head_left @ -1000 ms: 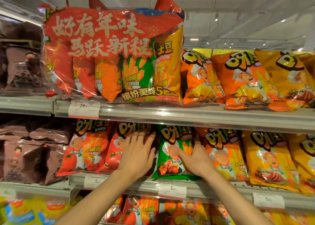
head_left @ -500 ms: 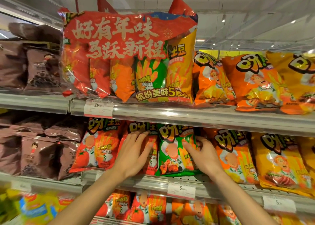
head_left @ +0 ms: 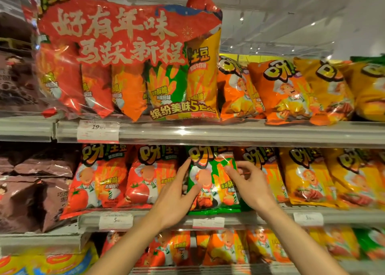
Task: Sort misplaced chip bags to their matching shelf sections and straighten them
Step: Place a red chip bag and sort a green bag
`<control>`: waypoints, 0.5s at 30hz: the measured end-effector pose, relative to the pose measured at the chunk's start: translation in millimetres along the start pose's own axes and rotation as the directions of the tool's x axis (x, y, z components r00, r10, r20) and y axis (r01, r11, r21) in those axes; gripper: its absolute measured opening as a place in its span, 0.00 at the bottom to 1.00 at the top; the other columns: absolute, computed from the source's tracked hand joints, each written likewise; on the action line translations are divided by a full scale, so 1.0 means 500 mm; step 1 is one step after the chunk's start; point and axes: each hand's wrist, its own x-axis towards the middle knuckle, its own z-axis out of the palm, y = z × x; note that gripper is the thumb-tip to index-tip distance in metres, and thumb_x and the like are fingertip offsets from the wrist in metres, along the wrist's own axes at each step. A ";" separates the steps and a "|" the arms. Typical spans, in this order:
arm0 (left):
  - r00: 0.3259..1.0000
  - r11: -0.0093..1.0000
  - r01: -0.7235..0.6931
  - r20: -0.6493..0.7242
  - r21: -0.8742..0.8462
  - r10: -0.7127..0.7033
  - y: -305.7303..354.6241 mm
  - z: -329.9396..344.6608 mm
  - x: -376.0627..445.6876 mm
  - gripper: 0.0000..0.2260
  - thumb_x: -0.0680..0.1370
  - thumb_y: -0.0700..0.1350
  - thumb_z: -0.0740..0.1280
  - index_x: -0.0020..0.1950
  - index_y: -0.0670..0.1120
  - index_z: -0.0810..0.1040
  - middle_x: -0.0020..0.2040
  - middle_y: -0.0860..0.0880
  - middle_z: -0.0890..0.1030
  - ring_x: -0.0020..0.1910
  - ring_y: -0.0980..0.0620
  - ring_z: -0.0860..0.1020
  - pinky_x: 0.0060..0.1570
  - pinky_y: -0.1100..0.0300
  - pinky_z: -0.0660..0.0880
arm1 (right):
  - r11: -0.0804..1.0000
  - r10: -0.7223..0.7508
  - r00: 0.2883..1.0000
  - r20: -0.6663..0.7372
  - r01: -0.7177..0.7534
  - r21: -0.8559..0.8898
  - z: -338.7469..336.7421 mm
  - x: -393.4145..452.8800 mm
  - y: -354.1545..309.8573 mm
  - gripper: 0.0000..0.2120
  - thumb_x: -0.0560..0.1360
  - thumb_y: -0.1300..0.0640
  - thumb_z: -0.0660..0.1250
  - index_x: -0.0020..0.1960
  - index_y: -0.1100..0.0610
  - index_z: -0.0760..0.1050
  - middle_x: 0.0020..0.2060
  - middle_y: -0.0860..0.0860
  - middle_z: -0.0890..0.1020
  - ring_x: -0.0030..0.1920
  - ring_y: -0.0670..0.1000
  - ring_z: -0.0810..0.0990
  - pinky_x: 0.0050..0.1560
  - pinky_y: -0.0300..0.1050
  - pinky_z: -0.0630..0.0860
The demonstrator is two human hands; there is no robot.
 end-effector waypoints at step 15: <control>0.996 0.988 0.028 0.084 -0.149 -0.015 0.150 0.206 -0.082 0.30 0.76 0.63 0.66 0.72 0.75 0.53 0.39 0.49 0.81 0.30 0.52 0.76 0.39 0.50 0.77 | 0.995 0.097 0.994 -0.049 -0.098 -0.001 -0.240 -0.133 0.116 0.26 0.73 0.36 0.69 0.63 0.51 0.74 0.46 0.44 0.77 0.45 0.41 0.76 0.44 0.34 0.71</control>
